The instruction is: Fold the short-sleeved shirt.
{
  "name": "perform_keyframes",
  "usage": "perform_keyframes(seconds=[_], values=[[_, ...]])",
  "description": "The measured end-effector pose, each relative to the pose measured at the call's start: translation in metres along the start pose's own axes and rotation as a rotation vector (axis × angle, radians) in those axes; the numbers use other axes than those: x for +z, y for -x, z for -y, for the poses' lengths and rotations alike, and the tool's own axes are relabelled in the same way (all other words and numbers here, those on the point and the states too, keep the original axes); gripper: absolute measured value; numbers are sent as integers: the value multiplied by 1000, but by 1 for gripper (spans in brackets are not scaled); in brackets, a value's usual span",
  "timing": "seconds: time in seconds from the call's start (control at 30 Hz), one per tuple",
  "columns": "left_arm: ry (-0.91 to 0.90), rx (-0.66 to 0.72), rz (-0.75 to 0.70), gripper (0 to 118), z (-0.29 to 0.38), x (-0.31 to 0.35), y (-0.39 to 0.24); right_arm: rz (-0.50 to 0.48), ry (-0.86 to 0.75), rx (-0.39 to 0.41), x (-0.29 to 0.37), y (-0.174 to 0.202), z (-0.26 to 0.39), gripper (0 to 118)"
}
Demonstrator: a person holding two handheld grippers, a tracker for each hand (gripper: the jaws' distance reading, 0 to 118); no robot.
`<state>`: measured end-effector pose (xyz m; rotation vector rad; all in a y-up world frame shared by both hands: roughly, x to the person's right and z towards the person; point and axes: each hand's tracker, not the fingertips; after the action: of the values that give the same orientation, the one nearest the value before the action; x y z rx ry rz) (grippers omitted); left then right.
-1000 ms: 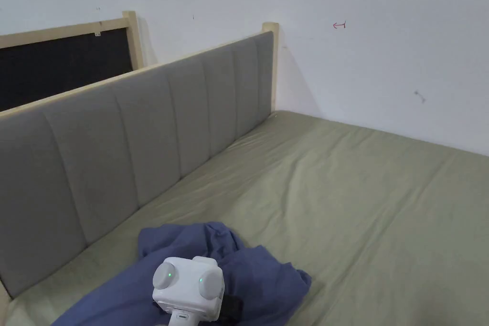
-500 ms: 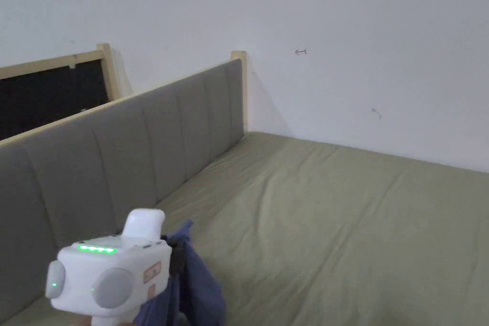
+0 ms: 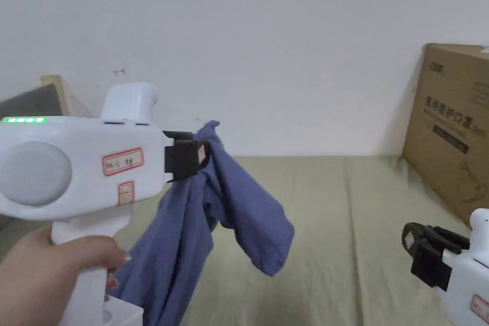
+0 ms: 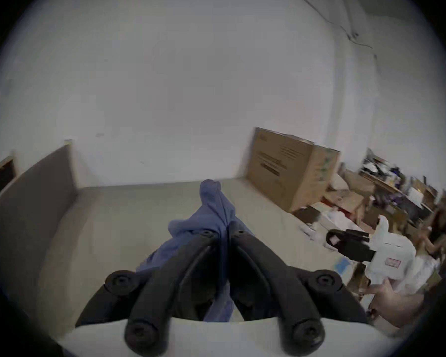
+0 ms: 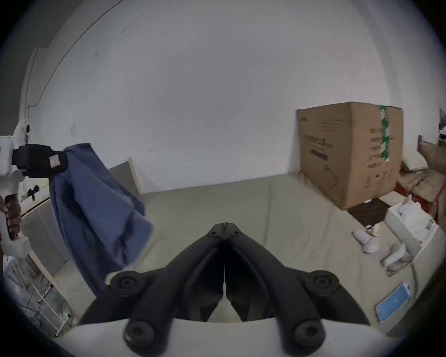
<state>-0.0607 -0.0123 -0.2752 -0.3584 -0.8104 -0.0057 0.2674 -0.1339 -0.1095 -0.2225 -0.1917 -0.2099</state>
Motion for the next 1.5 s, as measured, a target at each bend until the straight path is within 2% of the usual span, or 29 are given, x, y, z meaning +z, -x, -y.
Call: perform_keyframes(seconds=[0.13, 0.23, 0.3, 0.4, 0.47, 0.5, 0.53, 0.57, 0.6, 0.7, 0.77, 0.8, 0.83, 0.97, 1.0, 1.03, 1.07, 1.1, 1.13, 1.17, 1.2, 1.3, 1.37, 1.5], values=[[214, 29, 129, 6, 25, -89, -42, 94, -8, -3, 18, -38, 1, 0], [453, 26, 168, 6, 76, -163, -71, 144, 19, -38, 25, -64, 11, 0], [640, 80, 176, 6, 124, -213, -78, 167, 57, -63, 24, -78, 24, 0], [879, 225, 190, 6, 198, -259, -79, 199, 144, -70, 17, -91, 43, 0], [945, 212, 166, 7, 230, -267, -84, 206, 182, -77, 12, -97, 55, 0], [938, 179, 138, 24, 238, -267, -86, 206, 197, -85, 10, -99, 59, 0], [939, 161, 110, 55, 241, -262, -83, 205, 206, -94, 8, -100, 62, 0], [933, 179, 118, 80, 243, -260, -81, 202, 210, -106, 8, -102, 64, 0], [919, 221, 129, 88, 241, -254, -76, 196, 213, -117, 7, -102, 65, 0], [826, 308, 165, 87, 207, -226, -56, 185, 212, -115, 4, -96, 62, 0], [668, 274, 167, 90, 172, -195, -44, 179, 200, -103, 3, -89, 56, 0], [573, 256, 151, 97, 155, -176, -37, 167, 185, -100, 4, -85, 52, 0], [475, 239, 129, 100, 142, -155, -34, 155, 162, -99, 6, -81, 48, 0], [35, 197, -29, 96, 124, -63, -21, 113, 5, -77, 17, -60, 34, 0], [-68, 183, -70, 92, 129, -44, -21, 102, -42, -66, 21, -55, 33, 0], [-142, 165, -113, 83, 135, -27, -23, 94, -80, -53, 23, -50, 33, 0], [-210, 140, -160, 67, 144, -12, -24, 87, -116, -37, 26, -44, 33, 0], [-257, 115, -207, 35, 151, 0, -27, 85, -139, -24, 29, -39, 34, 0], [-290, 97, -256, 8, 156, 8, -30, 84, -159, -16, 30, -34, 35, 0], [-292, 83, -319, 0, 162, 13, -33, 81, -173, -12, 30, -30, 35, 0], [-295, 72, -362, 0, 168, 13, -33, 79, -181, -7, 30, -26, 35, 0], [-282, 124, -285, 0, 176, 21, -28, 87, -187, 5, 28, -17, 34, 0], [-274, 144, -332, 0, 177, 22, -29, 78, -181, 4, 26, -16, 33, 0], [-278, 164, -325, 0, 169, 20, -23, 84, -177, 11, 20, -18, 34, 0]])
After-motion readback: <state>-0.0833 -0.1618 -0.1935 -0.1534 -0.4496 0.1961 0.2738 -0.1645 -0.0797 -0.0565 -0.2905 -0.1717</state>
